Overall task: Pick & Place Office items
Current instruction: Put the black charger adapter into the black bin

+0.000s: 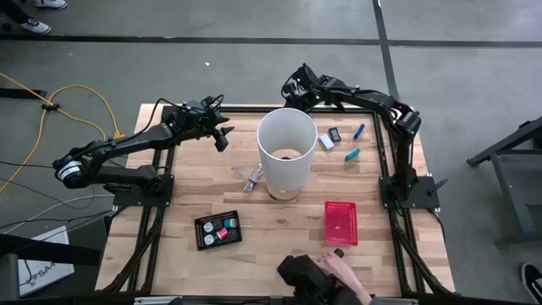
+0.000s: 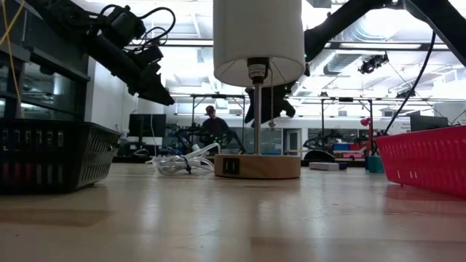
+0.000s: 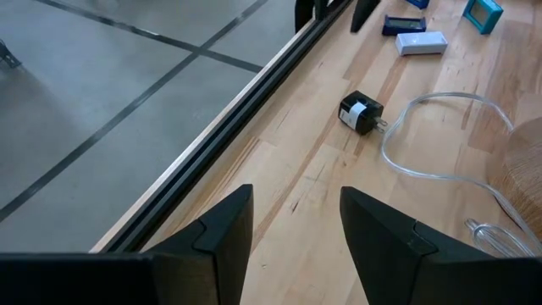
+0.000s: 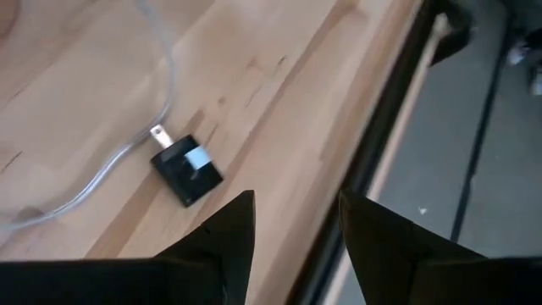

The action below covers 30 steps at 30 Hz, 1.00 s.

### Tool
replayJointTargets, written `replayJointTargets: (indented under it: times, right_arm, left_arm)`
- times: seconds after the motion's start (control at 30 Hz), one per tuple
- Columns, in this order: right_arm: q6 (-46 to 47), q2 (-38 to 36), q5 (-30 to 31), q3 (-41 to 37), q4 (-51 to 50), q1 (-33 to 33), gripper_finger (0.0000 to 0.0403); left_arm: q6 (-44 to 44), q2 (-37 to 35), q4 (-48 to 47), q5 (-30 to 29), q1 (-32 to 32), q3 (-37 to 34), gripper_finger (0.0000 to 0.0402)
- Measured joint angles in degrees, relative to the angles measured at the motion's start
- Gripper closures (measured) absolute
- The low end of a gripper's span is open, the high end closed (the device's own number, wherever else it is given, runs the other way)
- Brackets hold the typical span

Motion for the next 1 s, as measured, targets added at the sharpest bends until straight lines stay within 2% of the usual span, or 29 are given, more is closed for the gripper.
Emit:
replayJointTargets:
  times: [0.67, 0.87, 1.0]
  right_arm:
    - [-4.19, 4.89, 0.24, -0.08, -6.98, 1.72, 0.0243]
    - [0.93, 4.93, 0.84, -0.08, -4.66, 1.94, 0.0243]
    - [6.91, 4.93, 4.19, -0.08, -3.35, 2.49, 0.0243]
  left_arm:
    - [0.0, 0.0, 0.14, 0.0, 0.01, 0.0, 0.023]
    - [0.0, 0.0, 0.18, 0.0, 0.02, 0.02, 0.023]
    - [0.0, 0.0, 0.18, 0.0, 0.02, 0.02, 0.023]
